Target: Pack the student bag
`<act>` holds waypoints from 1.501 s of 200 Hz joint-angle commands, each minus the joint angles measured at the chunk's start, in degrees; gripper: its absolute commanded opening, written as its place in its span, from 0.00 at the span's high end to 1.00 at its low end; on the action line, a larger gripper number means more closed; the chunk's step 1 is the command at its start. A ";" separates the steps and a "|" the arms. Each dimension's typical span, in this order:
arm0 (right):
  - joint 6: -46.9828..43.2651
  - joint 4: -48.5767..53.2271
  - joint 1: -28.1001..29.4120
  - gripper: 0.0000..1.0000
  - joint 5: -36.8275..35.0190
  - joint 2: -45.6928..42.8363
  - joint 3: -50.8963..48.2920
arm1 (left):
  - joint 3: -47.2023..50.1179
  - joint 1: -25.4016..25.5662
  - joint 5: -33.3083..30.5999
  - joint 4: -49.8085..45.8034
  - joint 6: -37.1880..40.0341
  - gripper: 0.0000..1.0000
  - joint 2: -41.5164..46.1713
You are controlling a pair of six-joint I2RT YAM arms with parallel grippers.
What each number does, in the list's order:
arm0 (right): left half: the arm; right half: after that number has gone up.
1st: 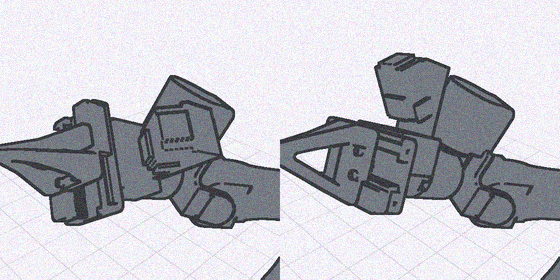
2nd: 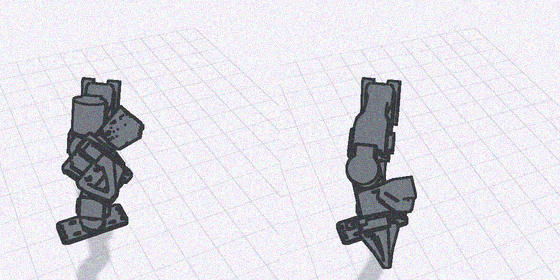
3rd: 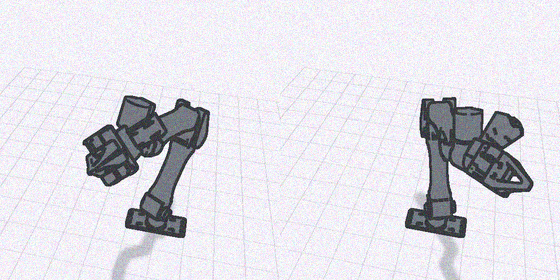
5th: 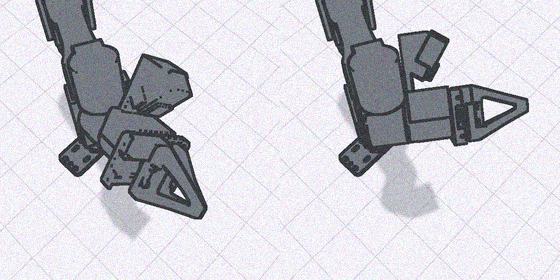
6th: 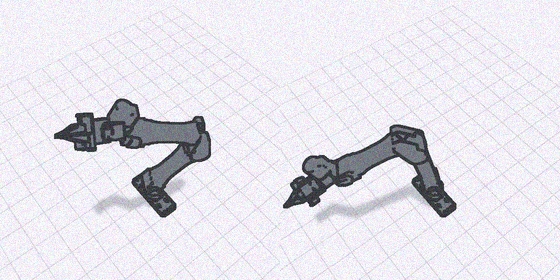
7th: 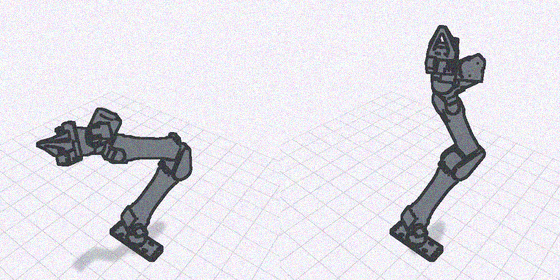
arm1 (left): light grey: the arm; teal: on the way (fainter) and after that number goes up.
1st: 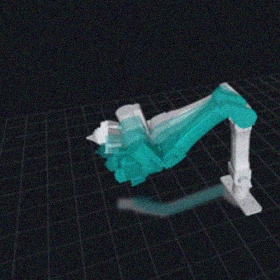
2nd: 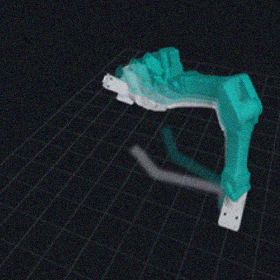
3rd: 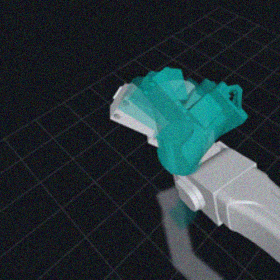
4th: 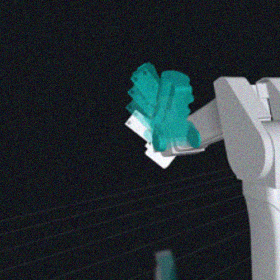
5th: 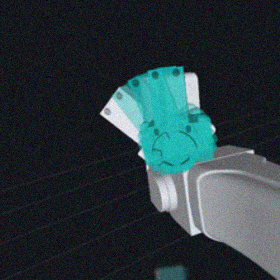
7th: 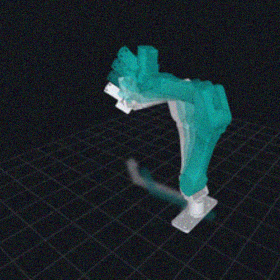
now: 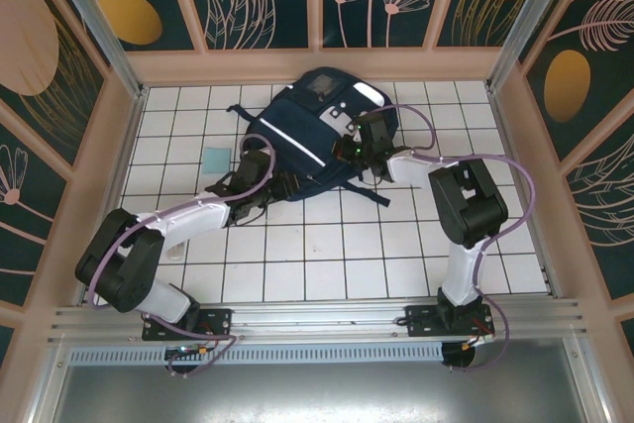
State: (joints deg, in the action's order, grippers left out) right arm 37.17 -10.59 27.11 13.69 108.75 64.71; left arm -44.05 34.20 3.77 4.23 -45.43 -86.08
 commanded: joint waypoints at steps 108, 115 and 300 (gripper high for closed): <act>14.11 -0.74 5.32 1.00 -5.10 -3.73 4.11 | -10.61 6.26 -10.92 0.52 -3.85 0.55 -11.74; 14.38 -0.91 5.32 1.00 -5.17 -3.85 3.98 | -11.11 6.29 -11.66 -0.18 -3.37 0.55 -12.54; 5.86 0.35 4.55 1.00 -9.55 -8.31 -1.07 | -11.99 4.81 -16.93 -6.40 7.97 1.00 -12.93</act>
State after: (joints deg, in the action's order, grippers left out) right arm 49.69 -11.14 32.42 6.42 105.58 64.55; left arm -57.10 40.75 -15.25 0.51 -44.53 -102.78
